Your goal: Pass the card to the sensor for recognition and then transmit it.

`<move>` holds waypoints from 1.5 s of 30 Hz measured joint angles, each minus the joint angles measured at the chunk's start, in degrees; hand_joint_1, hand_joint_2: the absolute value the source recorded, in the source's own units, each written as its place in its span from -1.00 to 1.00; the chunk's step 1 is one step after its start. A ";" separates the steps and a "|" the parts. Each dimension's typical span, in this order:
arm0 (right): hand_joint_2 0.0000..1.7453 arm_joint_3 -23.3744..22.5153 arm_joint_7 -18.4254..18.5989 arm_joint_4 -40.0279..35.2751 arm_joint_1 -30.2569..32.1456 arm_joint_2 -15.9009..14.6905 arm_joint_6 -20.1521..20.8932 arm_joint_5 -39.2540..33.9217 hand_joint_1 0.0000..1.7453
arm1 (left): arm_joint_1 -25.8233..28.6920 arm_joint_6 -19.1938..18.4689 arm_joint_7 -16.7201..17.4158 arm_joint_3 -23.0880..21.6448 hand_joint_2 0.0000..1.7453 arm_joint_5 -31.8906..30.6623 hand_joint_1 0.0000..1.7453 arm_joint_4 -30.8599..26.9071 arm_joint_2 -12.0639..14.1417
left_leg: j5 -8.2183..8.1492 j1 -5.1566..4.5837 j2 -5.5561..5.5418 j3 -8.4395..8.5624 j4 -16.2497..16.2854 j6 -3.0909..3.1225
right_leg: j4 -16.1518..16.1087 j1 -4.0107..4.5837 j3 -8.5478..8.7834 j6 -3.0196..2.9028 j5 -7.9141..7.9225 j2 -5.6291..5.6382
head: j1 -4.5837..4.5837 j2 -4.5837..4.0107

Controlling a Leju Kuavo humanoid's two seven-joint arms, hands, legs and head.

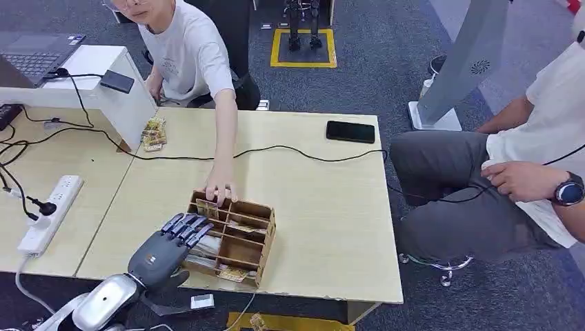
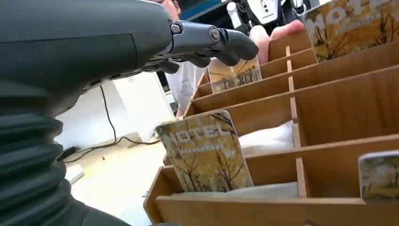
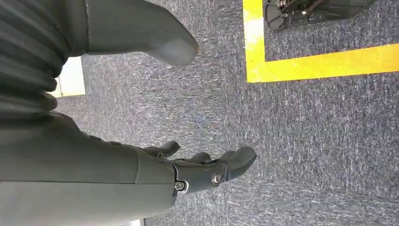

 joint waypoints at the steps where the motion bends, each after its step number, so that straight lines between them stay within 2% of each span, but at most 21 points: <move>1: 1.00 0.09 -0.02 0.00 0.00 0.00 -0.02 0.00 -1.00 | 0.00 0.00 0.00 0.00 1.00 0.11 -0.26 0.17 -0.09 | 0.00 0.00 0.00 0.00 0.00 0.00 | 0.00 0.00 0.00 0.00 0.00 0.00 | 0.00 0.00; 2: 1.00 0.20 -0.04 0.00 -0.01 0.00 -0.07 0.00 -1.00 | 0.00 -0.02 0.00 0.00 1.00 0.39 1.00 0.37 -0.17 | 0.00 0.00 0.00 0.00 0.00 0.00 | 0.00 0.00 0.00 0.00 0.00 0.00 | 0.00 0.00; 31: 1.00 1.92 0.07 -0.09 0.00 0.00 0.35 -1.11 -1.00 | 0.07 0.98 -1.72 0.00 1.00 4.15 1.00 1.62 -0.83 | 0.00 -0.02 0.01 0.01 0.00 0.00 | 0.00 0.00 -0.01 0.00 0.00 0.01 | -0.02 0.00; 35: 1.00 2.27 0.20 -0.24 0.00 -0.02 0.53 -1.31 -1.00 | -0.94 0.87 -3.61 0.02 1.00 7.81 1.00 0.11 1.20 | 0.01 -0.02 0.01 0.02 0.00 0.00 | 0.00 0.02 -0.02 -0.01 0.01 0.01 | 0.00 0.00; 37: 1.00 2.36 0.39 -0.28 -0.01 -0.02 0.61 -1.88 -1.00 | -2.75 0.77 -4.30 0.04 1.00 10.39 1.00 -1.18 3.09 | 0.05 -0.01 -0.01 0.02 0.00 -0.06 | 0.00 0.05 -0.01 -0.02 0.01 0.00 | 0.02 0.00; 40: 1.00 2.38 0.79 -0.44 -0.04 -0.02 0.70 -2.10 -1.00 | -6.63 -2.10 -5.58 1.29 1.00 15.66 1.00 -3.46 6.65 | 0.07 0.07 -0.01 0.00 0.00 -0.09 | 0.02 0.11 -0.01 -0.07 0.05 0.00 | 0.00 0.00; 45: 1.00 2.38 0.61 -0.59 -0.09 -0.02 1.29 -2.23 -1.00 | -15.54 -8.64 -7.87 6.93 1.00 24.14 1.00 -7.11 12.42 | 0.14 0.24 0.02 -0.01 0.00 -0.20 | 0.02 0.19 -0.02 -0.20 0.13 0.01 | -0.02 0.00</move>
